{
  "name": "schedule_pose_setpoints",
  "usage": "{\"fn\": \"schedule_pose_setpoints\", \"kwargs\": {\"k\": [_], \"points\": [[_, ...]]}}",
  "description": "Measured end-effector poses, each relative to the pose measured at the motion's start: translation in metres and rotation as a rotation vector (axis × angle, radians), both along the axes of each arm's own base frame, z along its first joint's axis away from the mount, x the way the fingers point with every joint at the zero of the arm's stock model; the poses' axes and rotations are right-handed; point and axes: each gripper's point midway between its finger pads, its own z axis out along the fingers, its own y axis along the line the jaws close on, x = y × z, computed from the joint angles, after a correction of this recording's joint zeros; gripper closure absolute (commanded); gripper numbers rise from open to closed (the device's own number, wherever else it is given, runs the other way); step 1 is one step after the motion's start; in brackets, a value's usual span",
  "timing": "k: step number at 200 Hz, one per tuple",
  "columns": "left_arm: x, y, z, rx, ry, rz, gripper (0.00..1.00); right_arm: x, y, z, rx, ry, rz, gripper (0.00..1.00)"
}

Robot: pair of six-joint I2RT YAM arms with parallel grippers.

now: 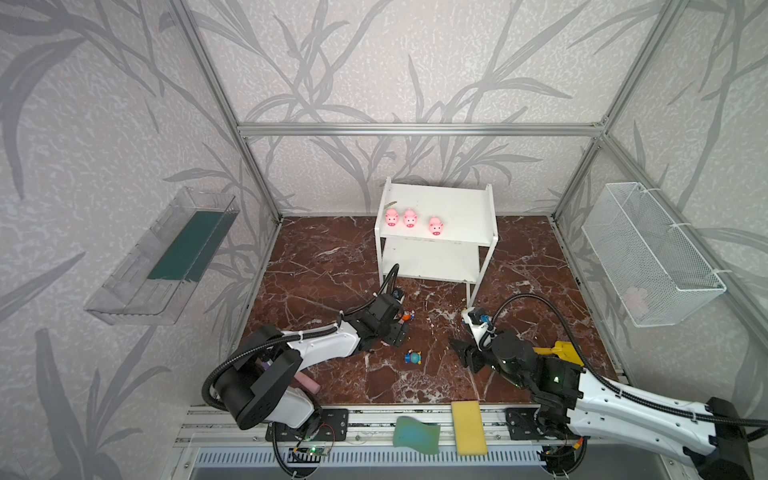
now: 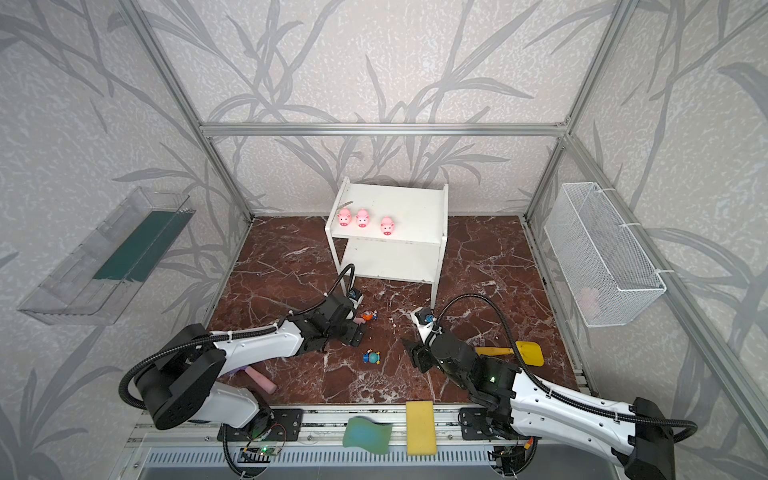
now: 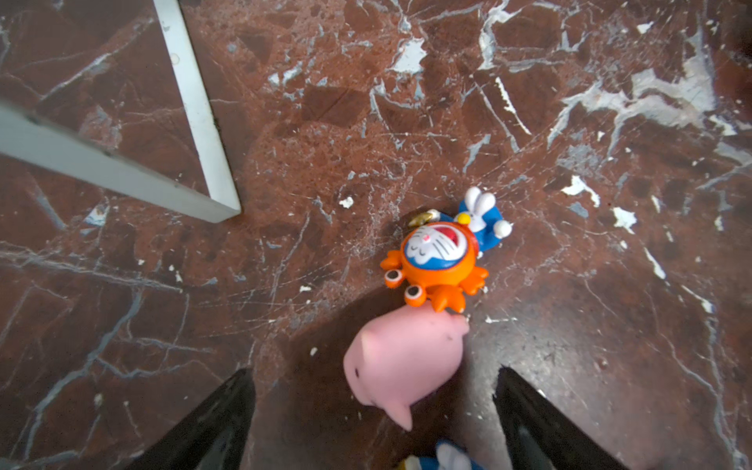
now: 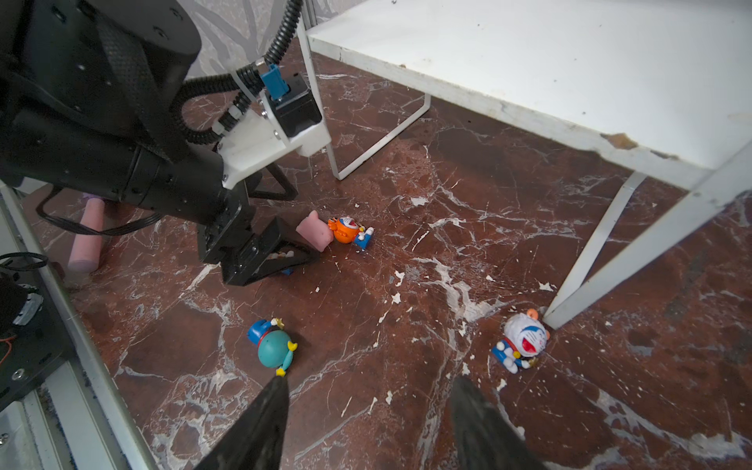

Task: Place and organize the plastic toys onto the shelf
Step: 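Lower the left gripper over the floor pink pig while the right hovers, then close the left gripper on the pink pig and lift it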

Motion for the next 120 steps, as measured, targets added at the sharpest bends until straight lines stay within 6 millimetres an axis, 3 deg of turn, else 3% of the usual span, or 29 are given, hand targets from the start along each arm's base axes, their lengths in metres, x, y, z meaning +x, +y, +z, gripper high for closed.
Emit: {"fn": "schedule_pose_setpoints", "kwargs": {"k": [47, 63, 78, 120], "points": [[-0.011, -0.01, 0.002, -0.02, 0.014, -0.021, 0.26, -0.001, -0.001, -0.004, -0.006, 0.004, 0.0, 0.36], [-0.013, -0.013, 0.003, -0.032, 0.022, -0.024, 0.28, -0.001, -0.002, -0.005, -0.01, 0.006, 0.0, 0.36], [-0.015, -0.014, 0.002, -0.033, 0.026, -0.027, 0.27, -0.001, -0.001, -0.005, -0.009, 0.005, 0.0, 0.36], [-0.012, -0.01, 0.003, -0.019, 0.011, 0.002, 0.09, -0.001, -0.002, -0.006, -0.01, 0.006, 0.0, 0.36]]}}
